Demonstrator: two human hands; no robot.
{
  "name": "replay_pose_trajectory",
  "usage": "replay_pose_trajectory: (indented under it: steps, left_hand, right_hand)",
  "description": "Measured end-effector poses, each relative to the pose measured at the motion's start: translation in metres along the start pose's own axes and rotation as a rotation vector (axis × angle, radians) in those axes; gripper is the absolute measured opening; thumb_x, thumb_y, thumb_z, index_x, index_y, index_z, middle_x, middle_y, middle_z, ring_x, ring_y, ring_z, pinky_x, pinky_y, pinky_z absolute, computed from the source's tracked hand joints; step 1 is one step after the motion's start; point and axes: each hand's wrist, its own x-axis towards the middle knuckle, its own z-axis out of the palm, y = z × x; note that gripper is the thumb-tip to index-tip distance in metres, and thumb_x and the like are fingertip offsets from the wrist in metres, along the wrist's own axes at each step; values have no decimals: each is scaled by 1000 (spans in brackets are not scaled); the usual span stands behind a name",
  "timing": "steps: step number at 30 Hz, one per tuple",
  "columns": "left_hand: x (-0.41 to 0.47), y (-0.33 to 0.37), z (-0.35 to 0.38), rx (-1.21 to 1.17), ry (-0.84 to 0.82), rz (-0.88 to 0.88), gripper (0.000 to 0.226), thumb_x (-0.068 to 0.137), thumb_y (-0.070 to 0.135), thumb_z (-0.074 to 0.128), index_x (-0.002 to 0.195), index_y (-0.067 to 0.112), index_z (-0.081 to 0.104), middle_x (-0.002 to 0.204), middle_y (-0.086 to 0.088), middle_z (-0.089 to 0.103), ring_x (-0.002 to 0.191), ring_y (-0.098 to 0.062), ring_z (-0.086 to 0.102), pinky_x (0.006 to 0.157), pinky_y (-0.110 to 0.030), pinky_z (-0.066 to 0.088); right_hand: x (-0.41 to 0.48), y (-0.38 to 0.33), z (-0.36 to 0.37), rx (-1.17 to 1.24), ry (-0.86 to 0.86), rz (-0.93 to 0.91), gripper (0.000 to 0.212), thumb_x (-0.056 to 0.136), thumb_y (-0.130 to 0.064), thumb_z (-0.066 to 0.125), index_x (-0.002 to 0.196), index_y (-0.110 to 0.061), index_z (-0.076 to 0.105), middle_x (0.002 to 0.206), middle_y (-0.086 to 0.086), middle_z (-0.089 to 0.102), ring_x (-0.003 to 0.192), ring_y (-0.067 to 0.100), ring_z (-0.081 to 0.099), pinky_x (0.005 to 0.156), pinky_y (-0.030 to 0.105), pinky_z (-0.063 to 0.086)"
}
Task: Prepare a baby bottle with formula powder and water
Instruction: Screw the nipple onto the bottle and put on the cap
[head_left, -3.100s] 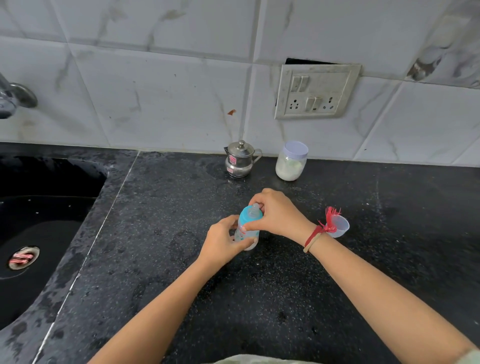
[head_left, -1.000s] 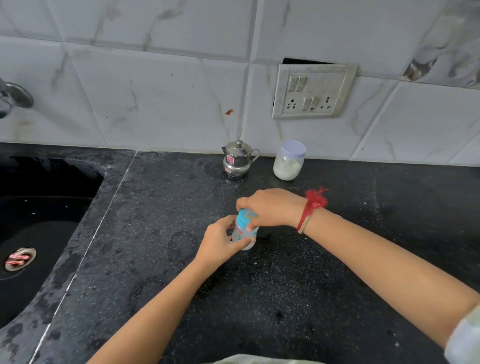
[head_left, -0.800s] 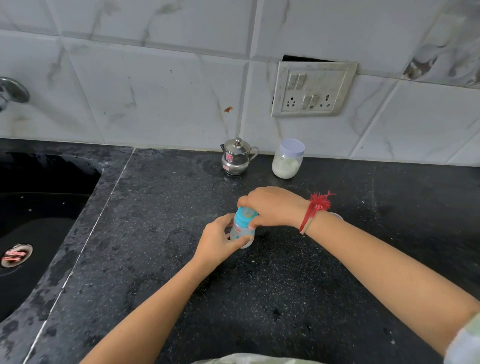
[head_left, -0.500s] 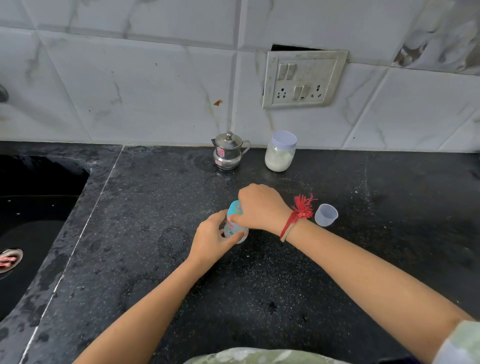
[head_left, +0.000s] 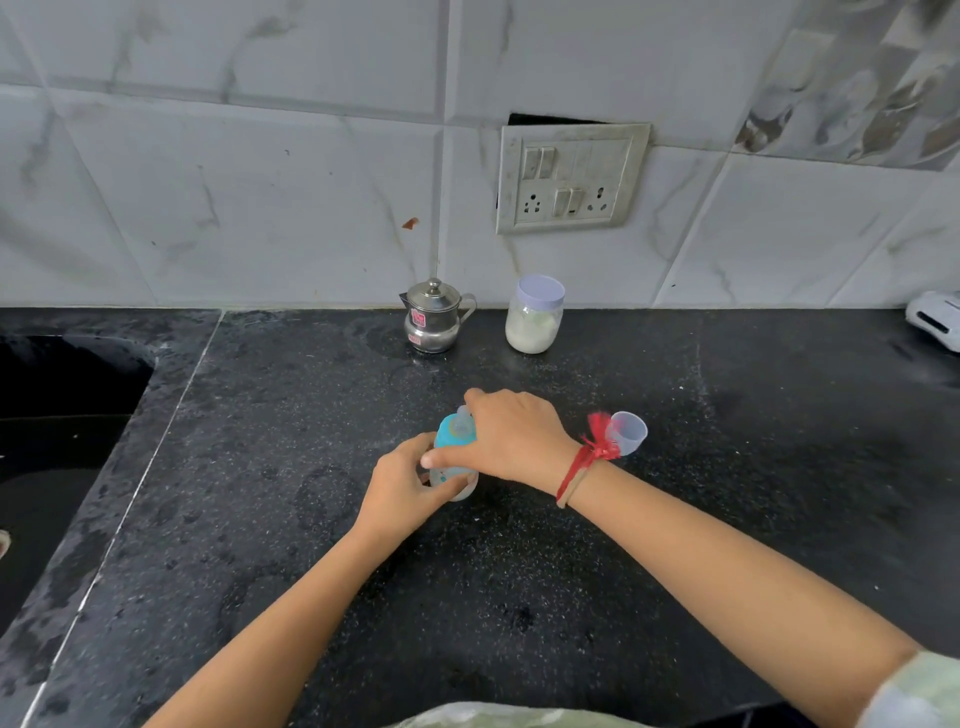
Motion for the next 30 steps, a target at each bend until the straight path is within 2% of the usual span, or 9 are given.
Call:
replay_pose_trajectory:
  steps: [3, 5, 7, 11, 15, 20, 24, 27, 30]
  left_hand:
    - [1, -4, 1, -26, -16, -5, 42, 73, 34, 81, 109, 23, 63, 102, 9, 68, 93, -3, 64, 81, -23, 54]
    - [2, -6, 0, -27, -20, -4, 49, 73, 34, 81, 116, 20, 63, 107, 7, 68, 97, -5, 64, 86, -29, 55]
    - [2, -4, 0, -33, -19, -3, 50, 73, 32, 81, 118, 20, 62, 108, 5, 68, 98, -6, 64, 87, -30, 55]
    - [0, -4, 2, -32, -9, 2, 48, 75, 31, 81, 117, 20, 61, 107, 5, 67, 96, -6, 63, 84, -23, 54]
    - [-1, -6, 4, -56, -7, 5, 48, 75, 32, 80, 117, 20, 62, 105, 7, 67, 96, -6, 64, 87, -31, 56]
    - [-1, -4, 2, -60, -22, -7, 49, 73, 31, 81, 117, 20, 61, 110, 5, 66, 100, -7, 63, 89, -34, 56]
    - [-2, -4, 0, -58, -31, -40, 58, 74, 33, 81, 125, 20, 58, 121, 3, 64, 109, -9, 60, 96, -34, 53]
    - [-3, -3, 0, -73, -34, -51, 61, 73, 33, 81, 128, 21, 56, 125, 5, 62, 111, -7, 58, 98, -33, 52]
    - [-3, -1, 1, -79, -25, -48, 58, 74, 32, 81, 126, 22, 58, 123, 7, 63, 109, -4, 58, 97, -28, 51]
  right_hand:
    - [2, 14, -2, 242, -199, -146, 85, 76, -41, 71, 146, -26, 25, 141, 5, 45, 126, 23, 45, 100, 38, 40]
    - [5, 20, 4, 411, -204, -185, 77, 80, -17, 70, 145, -25, 29, 143, 5, 45, 129, 20, 44, 104, 35, 39]
    - [8, 23, 12, 502, -144, -172, 69, 81, -8, 68, 141, -24, 38, 137, 5, 51, 125, 19, 48, 103, 33, 42]
    - [11, 28, 21, 530, -62, -155, 53, 78, -11, 72, 127, -16, 54, 127, 3, 56, 115, 16, 53, 98, 34, 47]
    - [5, 23, 38, 446, 74, -149, 49, 80, -26, 70, 126, -18, 51, 124, 1, 55, 115, 16, 50, 98, 35, 43]
    - [1, 34, 21, 494, -4, -155, 66, 77, -40, 72, 135, -25, 43, 135, -4, 50, 118, 9, 46, 95, 28, 39]
    - [1, 91, 0, 713, 106, 134, 68, 75, -42, 74, 135, -29, 44, 139, -3, 47, 120, 17, 49, 93, 28, 40]
    - [2, 155, 1, 558, 91, 370, 55, 78, -38, 73, 127, -19, 55, 138, 6, 51, 123, 28, 49, 98, 39, 41]
    - [-5, 199, 10, 328, 32, 532, 62, 76, -38, 75, 130, -17, 53, 140, 16, 43, 124, 36, 46, 102, 42, 38]
